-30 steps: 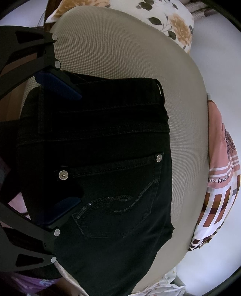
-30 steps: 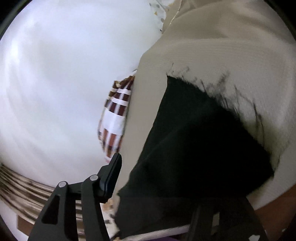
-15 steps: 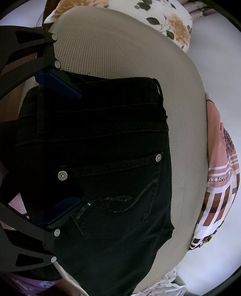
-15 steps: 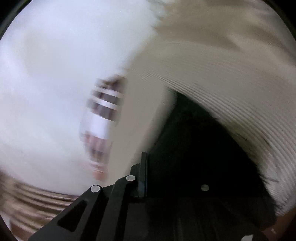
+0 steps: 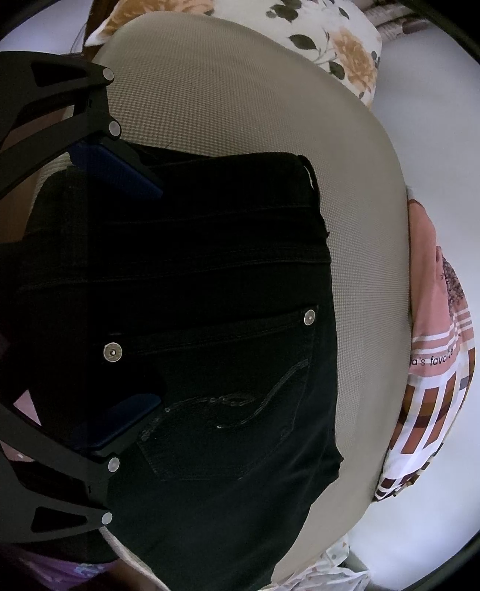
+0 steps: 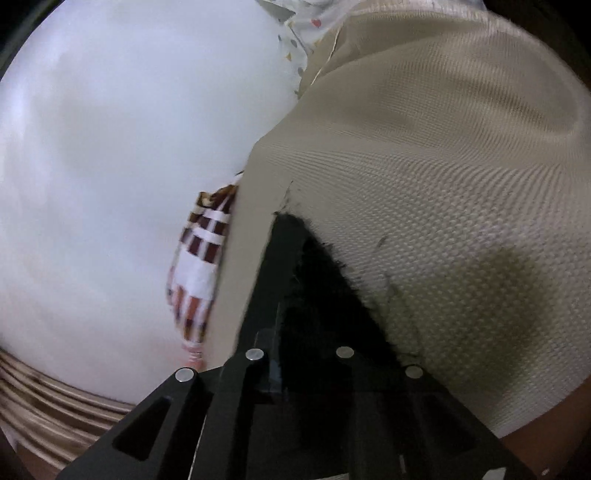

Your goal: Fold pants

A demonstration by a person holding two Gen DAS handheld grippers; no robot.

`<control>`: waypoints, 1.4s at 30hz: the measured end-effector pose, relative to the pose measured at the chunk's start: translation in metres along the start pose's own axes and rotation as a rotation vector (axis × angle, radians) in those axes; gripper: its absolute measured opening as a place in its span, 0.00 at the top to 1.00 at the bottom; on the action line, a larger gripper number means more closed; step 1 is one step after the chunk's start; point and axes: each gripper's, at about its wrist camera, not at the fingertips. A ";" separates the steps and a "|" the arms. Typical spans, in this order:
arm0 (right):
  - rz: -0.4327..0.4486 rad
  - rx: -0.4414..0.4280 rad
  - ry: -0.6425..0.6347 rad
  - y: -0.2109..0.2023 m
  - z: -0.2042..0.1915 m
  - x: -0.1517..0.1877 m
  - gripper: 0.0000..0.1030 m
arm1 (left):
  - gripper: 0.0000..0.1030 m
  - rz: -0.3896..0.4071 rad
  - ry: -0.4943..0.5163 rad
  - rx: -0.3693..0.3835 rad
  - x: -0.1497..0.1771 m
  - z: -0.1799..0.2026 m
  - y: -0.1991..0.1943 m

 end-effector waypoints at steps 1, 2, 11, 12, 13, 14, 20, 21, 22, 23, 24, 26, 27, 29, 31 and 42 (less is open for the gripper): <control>-0.003 -0.008 0.006 -0.002 -0.003 0.000 0.83 | 0.00 0.001 0.000 -0.001 0.000 0.000 0.000; -0.016 -0.027 0.012 -0.005 -0.004 0.002 0.79 | 0.00 0.002 0.001 -0.001 0.000 0.000 0.000; -0.106 0.115 -0.020 -0.010 -0.016 0.036 0.95 | 0.00 0.013 0.013 0.017 0.000 -0.002 0.000; -0.091 0.120 -0.023 -0.014 -0.020 0.037 0.95 | 0.00 0.013 0.011 0.032 -0.002 -0.004 -0.003; -0.074 0.106 -0.027 -0.018 -0.025 0.039 0.95 | 0.00 0.023 0.003 0.053 -0.003 -0.006 -0.007; -0.052 0.070 -0.031 -0.024 -0.032 0.040 0.95 | 0.01 0.041 -0.012 0.081 -0.004 -0.011 -0.014; -0.050 0.088 -0.023 -0.040 -0.028 0.059 0.95 | 0.01 0.115 -0.266 0.222 -0.008 -0.073 -0.066; -0.067 0.119 -0.018 -0.035 -0.021 0.061 0.95 | 0.01 0.101 -0.333 0.242 -0.005 -0.089 -0.070; -0.092 0.131 0.010 -0.028 -0.008 0.064 0.97 | 0.01 0.075 -0.374 0.250 -0.003 -0.100 -0.071; -0.086 0.115 0.024 -0.024 -0.005 0.065 0.97 | 0.01 0.045 -0.409 0.267 0.000 -0.110 -0.071; -0.080 0.116 0.021 -0.025 -0.005 0.064 0.97 | 0.01 0.022 -0.442 0.293 0.005 -0.119 -0.072; -0.075 0.134 0.004 -0.022 -0.009 0.065 0.96 | 0.01 0.001 -0.467 0.308 0.018 -0.129 -0.074; -0.078 0.130 0.006 -0.020 -0.007 0.067 0.97 | 0.01 -0.014 -0.455 0.317 0.022 -0.129 -0.074; -0.077 0.118 0.027 -0.018 -0.003 0.067 0.98 | 0.01 -0.040 -0.428 0.306 0.031 -0.126 -0.071; -0.072 0.108 0.045 -0.019 0.000 0.069 0.98 | 0.03 -0.050 -0.440 0.327 0.038 -0.127 -0.069; -0.062 0.110 0.069 -0.019 -0.003 0.067 0.98 | 0.39 -0.199 -0.568 0.464 0.038 -0.131 -0.023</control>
Point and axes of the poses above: each gripper's, at about its wrist camera, not at the fingertips, and y roughly the way its jaws point, z to its right, x to its underside, and after that the axes turned 6 degrees about -y, right-handed
